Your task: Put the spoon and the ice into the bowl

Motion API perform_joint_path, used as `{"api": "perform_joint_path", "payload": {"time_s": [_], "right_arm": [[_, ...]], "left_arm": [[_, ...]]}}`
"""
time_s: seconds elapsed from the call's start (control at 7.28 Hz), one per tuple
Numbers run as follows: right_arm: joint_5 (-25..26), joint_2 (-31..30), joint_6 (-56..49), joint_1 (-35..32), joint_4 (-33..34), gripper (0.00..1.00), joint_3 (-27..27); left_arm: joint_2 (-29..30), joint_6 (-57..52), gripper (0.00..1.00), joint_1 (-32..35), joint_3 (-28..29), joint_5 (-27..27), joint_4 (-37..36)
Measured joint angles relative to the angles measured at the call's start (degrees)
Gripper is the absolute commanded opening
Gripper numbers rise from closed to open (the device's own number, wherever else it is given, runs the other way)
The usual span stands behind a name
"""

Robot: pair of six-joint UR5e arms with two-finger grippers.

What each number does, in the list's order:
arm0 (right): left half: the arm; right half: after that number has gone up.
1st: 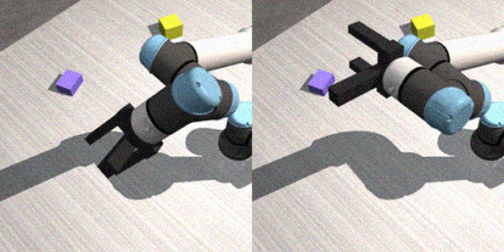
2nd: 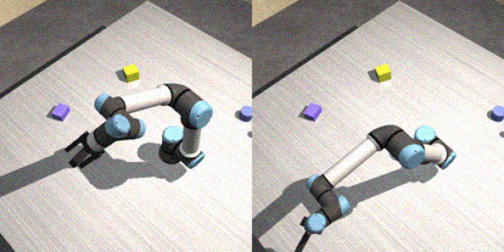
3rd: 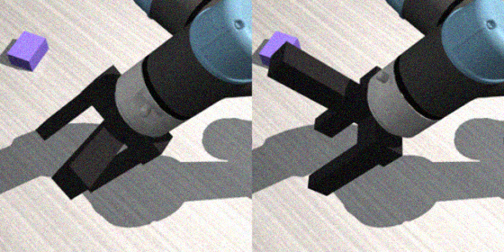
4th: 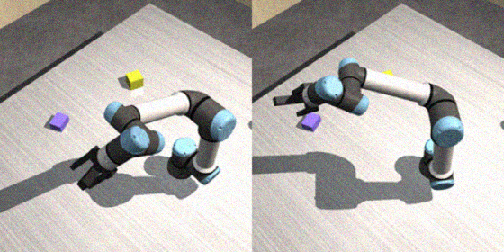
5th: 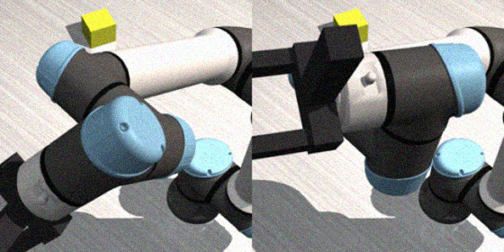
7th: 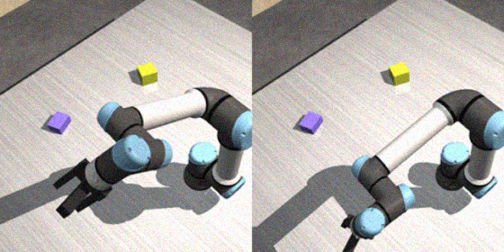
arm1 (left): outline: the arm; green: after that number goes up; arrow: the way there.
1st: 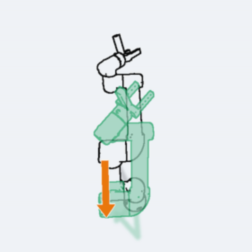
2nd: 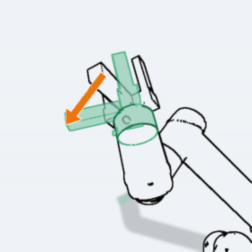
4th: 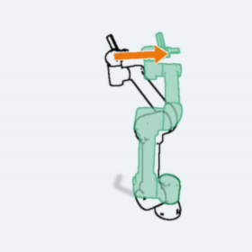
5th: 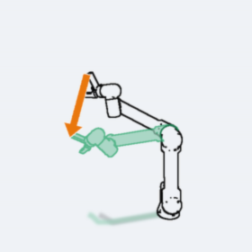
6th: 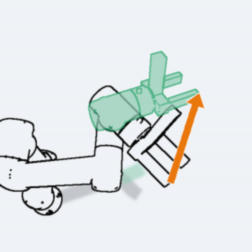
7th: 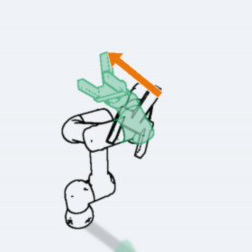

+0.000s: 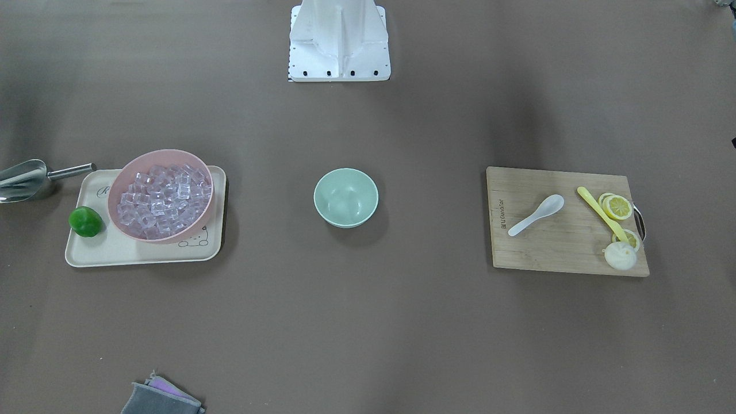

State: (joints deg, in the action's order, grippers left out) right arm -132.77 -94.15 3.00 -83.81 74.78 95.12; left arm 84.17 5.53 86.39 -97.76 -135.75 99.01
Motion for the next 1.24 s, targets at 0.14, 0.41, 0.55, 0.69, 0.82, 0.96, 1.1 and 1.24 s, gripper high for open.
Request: {"api": "perform_joint_path", "payload": {"time_s": [0.14,0.41,0.55,0.69,0.82,0.96,1.1,1.24], "right_arm": [[0.00,0.02,0.05,0.02,0.01,1.00,0.06],[-0.06,-0.22,0.07,0.04,0.01,1.00,0.17],[0.04,-0.36,0.04,0.05,-0.01,1.00,0.09],[0.11,-0.42,-0.08,0.05,-0.04,1.00,0.09],[-0.14,-0.43,-0.16,0.05,-0.05,1.00,0.10],[-0.65,-0.43,-0.18,0.05,-0.03,1.00,0.04],[-0.94,-0.43,-0.32,0.05,-0.07,1.00,-0.02],[-1.01,-0.53,-0.58,0.05,-0.13,1.00,-0.07]], "left_arm": [[0.01,0.10,0.99,0.28,-0.40,-0.03,0.32],[0.16,0.30,0.99,0.31,-0.59,0.07,1.35],[0.10,0.30,0.99,0.36,-0.76,0.22,1.65],[-0.16,0.11,0.99,0.40,-0.83,0.44,1.78],[-0.58,-0.25,0.99,0.43,-0.83,0.55,1.84],[-0.85,-0.43,0.99,0.44,-0.89,0.54,1.87],[-1.03,-0.36,0.99,0.44,-1.04,0.40,1.88],[-1.14,-0.12,0.99,0.44,-1.23,0.24,1.89]]}}
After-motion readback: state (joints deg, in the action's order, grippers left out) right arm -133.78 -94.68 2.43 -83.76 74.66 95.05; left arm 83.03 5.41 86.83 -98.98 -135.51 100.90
